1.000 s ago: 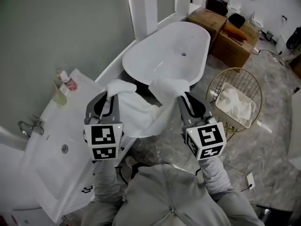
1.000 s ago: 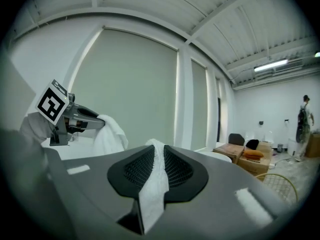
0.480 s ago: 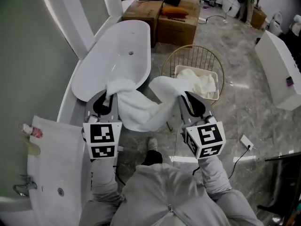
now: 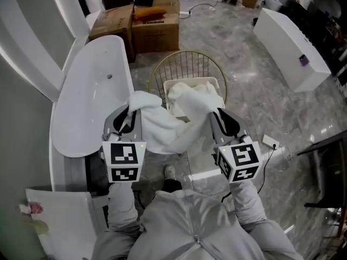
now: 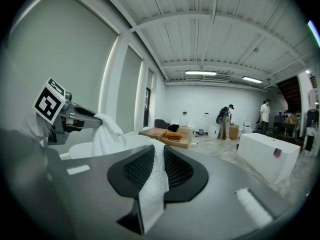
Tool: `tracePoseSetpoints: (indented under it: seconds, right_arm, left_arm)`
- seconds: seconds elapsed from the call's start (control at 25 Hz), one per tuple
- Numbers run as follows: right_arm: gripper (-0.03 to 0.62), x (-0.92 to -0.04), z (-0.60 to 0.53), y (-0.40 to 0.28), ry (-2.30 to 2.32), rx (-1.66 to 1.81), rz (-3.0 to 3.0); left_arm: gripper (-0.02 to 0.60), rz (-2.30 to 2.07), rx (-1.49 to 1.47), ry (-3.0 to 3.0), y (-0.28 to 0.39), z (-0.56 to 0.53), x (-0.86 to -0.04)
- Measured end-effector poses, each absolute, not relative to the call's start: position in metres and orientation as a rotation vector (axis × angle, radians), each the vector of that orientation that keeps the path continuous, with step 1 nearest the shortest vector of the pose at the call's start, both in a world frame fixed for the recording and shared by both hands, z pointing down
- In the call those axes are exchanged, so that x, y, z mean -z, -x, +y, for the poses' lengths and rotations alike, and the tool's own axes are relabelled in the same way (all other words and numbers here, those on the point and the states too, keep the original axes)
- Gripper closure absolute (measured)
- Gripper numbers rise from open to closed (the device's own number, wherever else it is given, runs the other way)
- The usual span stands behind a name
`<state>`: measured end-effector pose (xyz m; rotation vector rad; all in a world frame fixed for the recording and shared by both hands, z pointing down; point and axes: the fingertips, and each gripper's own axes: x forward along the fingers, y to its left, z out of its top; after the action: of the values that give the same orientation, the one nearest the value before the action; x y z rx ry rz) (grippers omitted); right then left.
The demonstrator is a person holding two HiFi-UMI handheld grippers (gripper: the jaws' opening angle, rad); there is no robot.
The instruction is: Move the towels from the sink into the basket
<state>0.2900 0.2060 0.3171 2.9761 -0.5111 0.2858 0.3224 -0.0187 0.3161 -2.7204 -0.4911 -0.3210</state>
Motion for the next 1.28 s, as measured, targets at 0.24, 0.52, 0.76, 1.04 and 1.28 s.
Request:
tracePoseSetpoints:
  seconds: [0.24,0.52,0.76,1.04,1.28]
  right_arm:
    - [0.537,-0.319,0.235,-0.338,-3.0,-0.306,-0.315]
    - [0.537,-0.311,0.257,-0.389,-3.009,-0.297,-0.133]
    - [0.537,-0.307,0.275,-0.43,-2.998,-0.298,-0.058]
    - [0.537,-0.323,0.291,-0.468,-3.0,-0.339,-0.112]
    - [0.537,-0.342,0.3,-0.514,-3.008,-0.408,-0.249]
  left_arm:
    - [0.465,-0.678,0.319,2.688,-0.391,0.018,-0.33]
    - [0.465,-0.841,0.276,2.641,-0.457,0.047,-0.327]
    - [0.465,-0.911,0.283,2.617,-0.498,0.066,-0.333]
    - [0.465,-0.894,0.339,2.62,-0.527,0.086,-0.349]
    - [0.465,-0.817,0.421,2.631,-0.556,0.105,-0.368]
